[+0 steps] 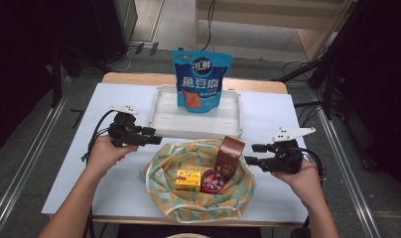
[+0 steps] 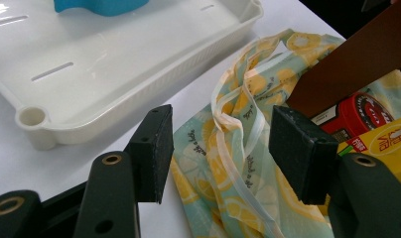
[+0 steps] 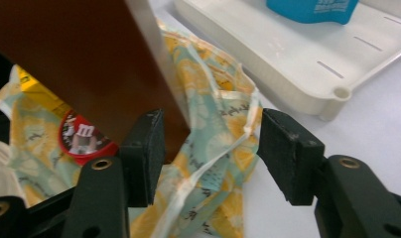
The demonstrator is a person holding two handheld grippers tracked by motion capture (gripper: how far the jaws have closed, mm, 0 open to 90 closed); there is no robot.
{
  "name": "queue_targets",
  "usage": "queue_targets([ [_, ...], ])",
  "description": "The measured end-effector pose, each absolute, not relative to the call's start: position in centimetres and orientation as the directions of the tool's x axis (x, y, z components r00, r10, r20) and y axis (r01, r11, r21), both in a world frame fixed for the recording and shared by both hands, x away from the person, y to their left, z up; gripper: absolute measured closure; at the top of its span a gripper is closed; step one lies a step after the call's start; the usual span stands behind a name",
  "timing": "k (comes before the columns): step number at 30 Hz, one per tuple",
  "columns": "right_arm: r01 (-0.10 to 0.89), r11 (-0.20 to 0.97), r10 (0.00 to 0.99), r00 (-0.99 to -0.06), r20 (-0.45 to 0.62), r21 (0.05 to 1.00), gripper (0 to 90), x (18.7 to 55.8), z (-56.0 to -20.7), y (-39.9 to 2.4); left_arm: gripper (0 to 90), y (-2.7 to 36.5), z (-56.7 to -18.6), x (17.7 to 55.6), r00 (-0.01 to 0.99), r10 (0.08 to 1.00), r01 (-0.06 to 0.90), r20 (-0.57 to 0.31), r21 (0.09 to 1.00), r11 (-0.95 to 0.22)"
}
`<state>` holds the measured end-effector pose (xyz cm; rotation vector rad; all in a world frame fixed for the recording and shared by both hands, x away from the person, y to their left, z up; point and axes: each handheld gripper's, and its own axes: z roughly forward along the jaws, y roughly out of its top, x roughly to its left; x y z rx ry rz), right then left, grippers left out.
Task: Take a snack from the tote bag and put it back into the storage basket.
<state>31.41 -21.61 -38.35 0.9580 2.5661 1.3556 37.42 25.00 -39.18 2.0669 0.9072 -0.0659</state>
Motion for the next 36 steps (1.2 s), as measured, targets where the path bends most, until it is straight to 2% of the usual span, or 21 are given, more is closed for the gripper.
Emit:
queue_targets([
  [14, 0.455, 0.437, 0.499, -0.84, 0.212, 0.776, 30.6, 30.4, -37.6, -19.5, 42.6, 25.5, -39.0, 37.2, 0.736, 0.575, 0.62, -0.357, 0.697, -0.361],
  [20, 0.445, 0.44, 0.476, -0.852, 0.217, 0.78, 29.6, 30.1, -37.2, -19.1, 42.6, 25.7, -38.7, 37.2, 0.734, 0.578, 0.617, -0.357, 0.705, -0.349],
  [27, 0.44, 0.432, 0.482, -0.851, 0.211, 0.788, 28.9, 29.3, -36.5, -19.3, 42.6, 25.8, -38.7, 37.2, 0.731, 0.582, 0.619, -0.357, 0.706, -0.345],
  [36, 0.43, 0.436, 0.487, -0.852, 0.194, 0.791, 19.5, 28.9, -36.0, -17.9, 42.4, 25.8, -38.8, 37.3, 0.736, 0.573, 0.618, -0.361, 0.704, -0.351],
])
